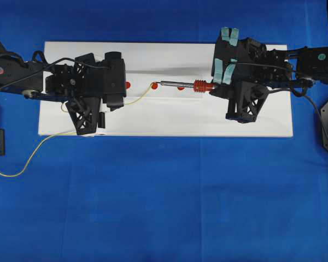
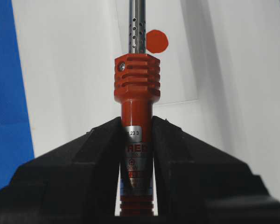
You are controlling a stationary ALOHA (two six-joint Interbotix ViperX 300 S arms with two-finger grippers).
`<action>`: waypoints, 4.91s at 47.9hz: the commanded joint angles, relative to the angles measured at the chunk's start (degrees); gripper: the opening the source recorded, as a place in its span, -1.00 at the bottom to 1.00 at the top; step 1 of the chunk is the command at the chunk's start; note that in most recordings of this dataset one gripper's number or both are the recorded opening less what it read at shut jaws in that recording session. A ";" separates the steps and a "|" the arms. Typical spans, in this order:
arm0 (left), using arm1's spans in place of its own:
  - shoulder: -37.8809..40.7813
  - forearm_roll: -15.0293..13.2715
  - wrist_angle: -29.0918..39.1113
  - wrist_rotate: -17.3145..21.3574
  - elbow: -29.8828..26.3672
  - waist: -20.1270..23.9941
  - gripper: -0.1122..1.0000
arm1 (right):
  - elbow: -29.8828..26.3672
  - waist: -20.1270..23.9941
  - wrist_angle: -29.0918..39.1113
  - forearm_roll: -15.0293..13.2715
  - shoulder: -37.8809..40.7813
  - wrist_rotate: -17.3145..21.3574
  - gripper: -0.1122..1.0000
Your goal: Touch the tip of the soldering iron to the tip of the solder at the mark.
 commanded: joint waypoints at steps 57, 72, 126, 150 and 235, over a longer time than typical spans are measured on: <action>-0.35 0.18 -0.18 -0.09 -0.79 -1.41 -0.77 | -2.46 -0.44 -1.05 -0.09 6.06 0.00 -0.68; -0.26 0.18 -0.18 -0.09 -1.05 -1.41 -0.77 | -2.55 -0.44 -0.97 -0.09 6.15 -0.09 -0.68; -0.18 0.18 -0.09 -0.09 -1.23 -1.41 -0.77 | -2.46 -0.44 -0.88 -0.09 6.15 -0.09 -0.68; -0.18 0.18 -0.09 0.00 -1.23 -1.41 -0.77 | -2.46 -0.44 -0.88 -0.09 6.15 -0.09 -0.68; -15.64 0.18 1.58 -0.26 5.89 -0.35 -0.77 | 3.78 -1.23 -1.14 -0.09 -4.83 -0.09 -0.68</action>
